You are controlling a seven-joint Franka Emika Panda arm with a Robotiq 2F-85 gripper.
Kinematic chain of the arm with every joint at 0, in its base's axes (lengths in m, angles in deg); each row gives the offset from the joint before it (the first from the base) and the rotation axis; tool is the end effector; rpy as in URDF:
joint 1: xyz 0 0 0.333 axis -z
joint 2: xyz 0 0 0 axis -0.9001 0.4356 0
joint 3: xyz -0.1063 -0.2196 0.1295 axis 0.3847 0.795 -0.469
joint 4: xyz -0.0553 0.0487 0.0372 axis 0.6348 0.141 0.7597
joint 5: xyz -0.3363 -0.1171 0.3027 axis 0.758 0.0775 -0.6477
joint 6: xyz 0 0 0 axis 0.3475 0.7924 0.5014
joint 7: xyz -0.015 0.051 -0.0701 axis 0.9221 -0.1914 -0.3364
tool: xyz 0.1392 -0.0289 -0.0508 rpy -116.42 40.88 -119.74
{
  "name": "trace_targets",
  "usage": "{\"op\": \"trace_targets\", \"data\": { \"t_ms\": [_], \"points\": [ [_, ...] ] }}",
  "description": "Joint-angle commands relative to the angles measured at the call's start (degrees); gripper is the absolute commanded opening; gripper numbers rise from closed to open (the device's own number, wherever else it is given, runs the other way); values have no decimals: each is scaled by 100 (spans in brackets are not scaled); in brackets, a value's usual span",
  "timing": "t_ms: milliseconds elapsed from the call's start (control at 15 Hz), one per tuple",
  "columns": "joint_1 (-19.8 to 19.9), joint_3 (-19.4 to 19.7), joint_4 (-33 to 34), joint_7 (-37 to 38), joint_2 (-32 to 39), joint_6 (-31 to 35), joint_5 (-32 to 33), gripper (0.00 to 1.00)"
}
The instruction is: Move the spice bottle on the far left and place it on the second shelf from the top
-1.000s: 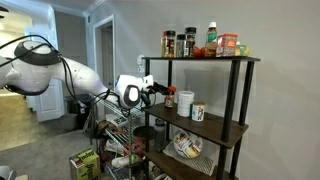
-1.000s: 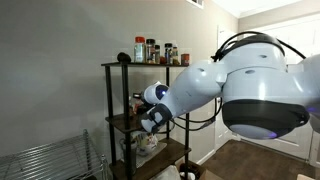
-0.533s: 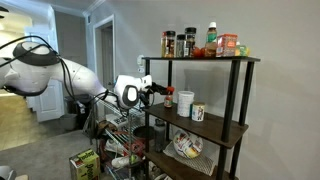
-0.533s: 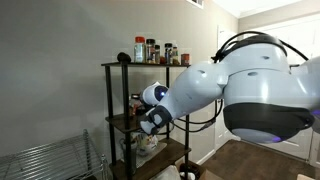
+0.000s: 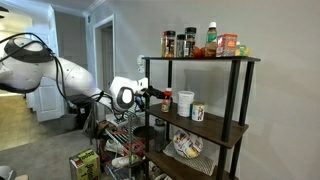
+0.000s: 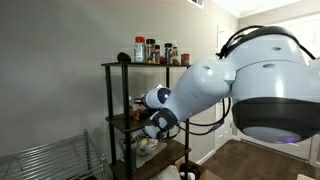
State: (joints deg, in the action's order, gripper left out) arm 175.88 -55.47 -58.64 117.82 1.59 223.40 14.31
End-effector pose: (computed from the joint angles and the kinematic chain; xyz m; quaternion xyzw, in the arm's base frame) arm 0.7432 0.0961 0.2743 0.7753 -0.1642 0.6087 0.0375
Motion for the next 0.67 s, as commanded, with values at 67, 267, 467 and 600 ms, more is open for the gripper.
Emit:
{"op": "trace_targets", "data": {
  "t_ms": [67, 267, 467, 600],
  "points": [
    [-254, 115, -556, -118, 386, -6, 139, 31],
    [-309, 176, -627, -101, 383, -4, 126, 31],
    [-351, 262, -599, -52, 310, -4, 68, 31],
    [-339, 270, -548, -28, 290, -4, 61, 31]
  ]
}}
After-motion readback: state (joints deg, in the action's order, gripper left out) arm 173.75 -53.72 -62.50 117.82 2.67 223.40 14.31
